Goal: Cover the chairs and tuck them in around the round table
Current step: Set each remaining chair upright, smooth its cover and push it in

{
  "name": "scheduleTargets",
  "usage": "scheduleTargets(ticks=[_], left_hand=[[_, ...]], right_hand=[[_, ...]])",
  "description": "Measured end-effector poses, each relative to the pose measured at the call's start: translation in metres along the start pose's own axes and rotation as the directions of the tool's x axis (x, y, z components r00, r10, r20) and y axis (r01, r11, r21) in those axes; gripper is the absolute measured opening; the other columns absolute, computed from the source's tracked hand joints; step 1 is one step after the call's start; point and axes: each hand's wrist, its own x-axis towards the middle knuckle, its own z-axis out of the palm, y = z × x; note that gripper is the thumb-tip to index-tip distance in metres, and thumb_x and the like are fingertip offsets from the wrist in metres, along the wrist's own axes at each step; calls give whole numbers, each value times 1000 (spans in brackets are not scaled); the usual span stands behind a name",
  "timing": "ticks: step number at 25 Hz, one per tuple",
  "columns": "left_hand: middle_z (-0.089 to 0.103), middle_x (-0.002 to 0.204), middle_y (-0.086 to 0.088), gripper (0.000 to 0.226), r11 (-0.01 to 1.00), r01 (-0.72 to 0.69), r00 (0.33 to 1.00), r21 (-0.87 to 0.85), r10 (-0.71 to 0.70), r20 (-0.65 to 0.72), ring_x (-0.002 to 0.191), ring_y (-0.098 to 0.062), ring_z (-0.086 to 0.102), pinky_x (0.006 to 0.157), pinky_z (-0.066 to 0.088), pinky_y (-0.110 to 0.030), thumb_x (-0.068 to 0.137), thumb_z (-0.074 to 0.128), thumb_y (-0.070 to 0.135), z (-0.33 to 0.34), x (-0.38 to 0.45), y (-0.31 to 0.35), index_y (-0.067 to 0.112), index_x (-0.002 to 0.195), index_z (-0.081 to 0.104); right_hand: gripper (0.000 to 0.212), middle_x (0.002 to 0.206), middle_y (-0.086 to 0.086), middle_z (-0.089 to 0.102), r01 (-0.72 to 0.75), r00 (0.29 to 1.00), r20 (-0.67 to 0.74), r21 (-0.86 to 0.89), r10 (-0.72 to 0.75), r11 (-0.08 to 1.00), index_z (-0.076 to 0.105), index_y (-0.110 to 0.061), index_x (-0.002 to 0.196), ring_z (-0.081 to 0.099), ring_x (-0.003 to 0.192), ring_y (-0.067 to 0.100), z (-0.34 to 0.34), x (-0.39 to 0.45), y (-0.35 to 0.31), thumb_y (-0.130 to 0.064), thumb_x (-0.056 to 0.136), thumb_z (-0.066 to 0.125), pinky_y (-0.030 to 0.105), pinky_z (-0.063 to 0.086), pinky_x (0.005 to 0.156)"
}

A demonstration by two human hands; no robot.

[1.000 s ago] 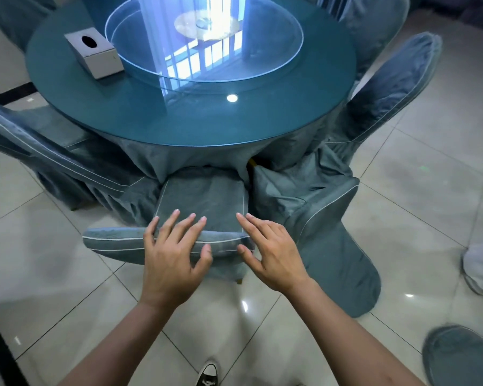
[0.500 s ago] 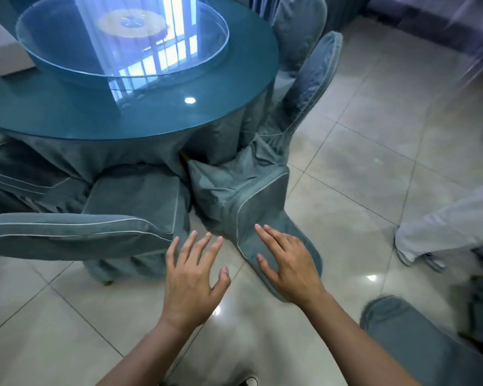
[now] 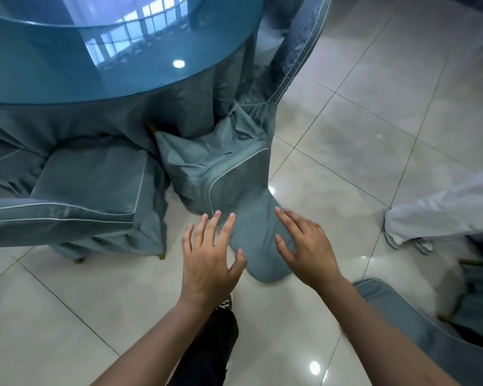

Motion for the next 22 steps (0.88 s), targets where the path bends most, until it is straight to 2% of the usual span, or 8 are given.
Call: scheduleTargets(ticks=[5,12,18,22], left_hand=[[42,153,-7,66,994,104,994,-16,-103,43,142,-27,37,119,21,-47,89,44,47,57,21,18,23,150,38],[37,155,-7,68,974,227,968,3,-225,110,144,-28,33,119,22,-49,89,44,47,114,40,29,25,152,35],[37,156,-7,66,928,372,919,27,-373,128,144,-29,34,120,22,-49,90,41,45,163,27,45,24,152,35],[35,157,-8,66,868,495,858,39,-495,138,146,-29,31,121,19,-49,92,37,47,216,17,62,25,154,30]], right_hand=[[56,145,4,53,-1,998,70,33,-1,999,40,-22,152,50,130,20,22,25,53,-36,99,54,38,46,101],[58,146,8,50,-7,988,157,44,0,999,38,-24,152,55,121,28,67,55,114,-33,98,56,43,48,98],[58,144,11,52,-9,969,247,100,-16,995,41,-21,151,57,119,32,102,54,168,-26,97,60,47,47,97],[58,145,12,50,-11,959,284,122,-24,993,40,-20,151,55,121,32,142,52,220,-26,97,59,47,46,99]])
